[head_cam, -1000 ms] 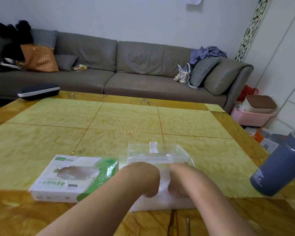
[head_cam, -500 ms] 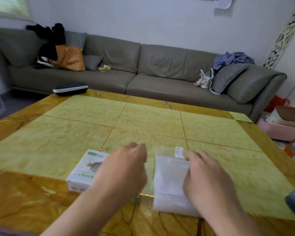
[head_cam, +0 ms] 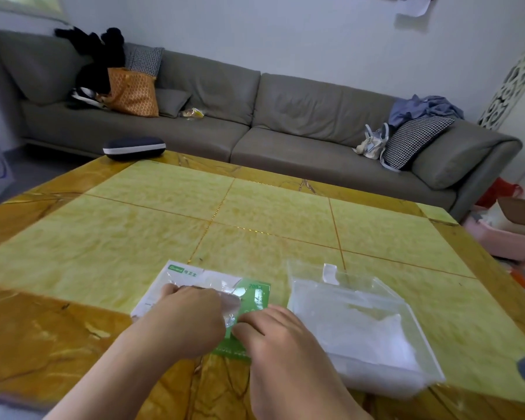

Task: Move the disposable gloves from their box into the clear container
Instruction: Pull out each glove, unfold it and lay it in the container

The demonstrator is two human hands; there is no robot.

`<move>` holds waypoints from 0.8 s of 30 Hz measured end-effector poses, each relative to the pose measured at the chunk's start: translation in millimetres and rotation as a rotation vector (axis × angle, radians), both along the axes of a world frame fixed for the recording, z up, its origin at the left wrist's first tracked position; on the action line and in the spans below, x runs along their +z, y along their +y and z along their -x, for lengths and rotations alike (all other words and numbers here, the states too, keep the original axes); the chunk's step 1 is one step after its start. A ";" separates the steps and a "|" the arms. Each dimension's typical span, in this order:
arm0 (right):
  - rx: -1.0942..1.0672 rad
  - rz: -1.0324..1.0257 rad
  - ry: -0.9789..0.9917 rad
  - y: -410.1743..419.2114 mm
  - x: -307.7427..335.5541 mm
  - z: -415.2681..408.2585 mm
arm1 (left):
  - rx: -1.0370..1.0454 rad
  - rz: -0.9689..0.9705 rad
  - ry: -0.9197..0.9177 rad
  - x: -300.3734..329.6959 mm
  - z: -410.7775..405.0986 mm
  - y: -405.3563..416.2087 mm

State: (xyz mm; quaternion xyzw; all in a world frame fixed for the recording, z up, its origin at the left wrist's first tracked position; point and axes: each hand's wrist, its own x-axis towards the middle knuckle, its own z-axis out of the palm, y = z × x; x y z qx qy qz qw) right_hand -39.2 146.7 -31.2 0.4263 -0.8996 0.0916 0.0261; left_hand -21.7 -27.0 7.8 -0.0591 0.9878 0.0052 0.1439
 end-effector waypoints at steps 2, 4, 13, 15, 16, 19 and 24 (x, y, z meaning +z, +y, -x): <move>-0.018 0.020 -0.021 -0.4 1.4 -2.9 | -0.001 -0.035 -0.050 2.3 0.7 2.4; -0.024 0.029 -0.031 -0.8 2.2 -4.2 | 0.084 -0.153 0.015 2.7 2.3 -0.5; -0.015 0.027 -0.013 0.9 9.7 -6.4 | 0.421 -0.626 0.623 15.4 1.5 -17.5; 0.004 -0.016 -0.037 0.1 11.3 -6.8 | 0.383 -0.503 0.522 10.1 0.7 -17.7; 0.013 -0.029 -0.046 -0.5 12.7 -6.9 | 0.364 -0.394 0.451 4.8 0.9 -16.3; 0.025 -0.044 -0.044 -0.8 15.6 -7.8 | 0.341 -0.205 0.380 -13.2 6.5 -12.4; 0.029 -0.003 -0.047 -0.5 18.3 -9.7 | 0.359 -0.457 0.445 -9.6 14.7 -11.7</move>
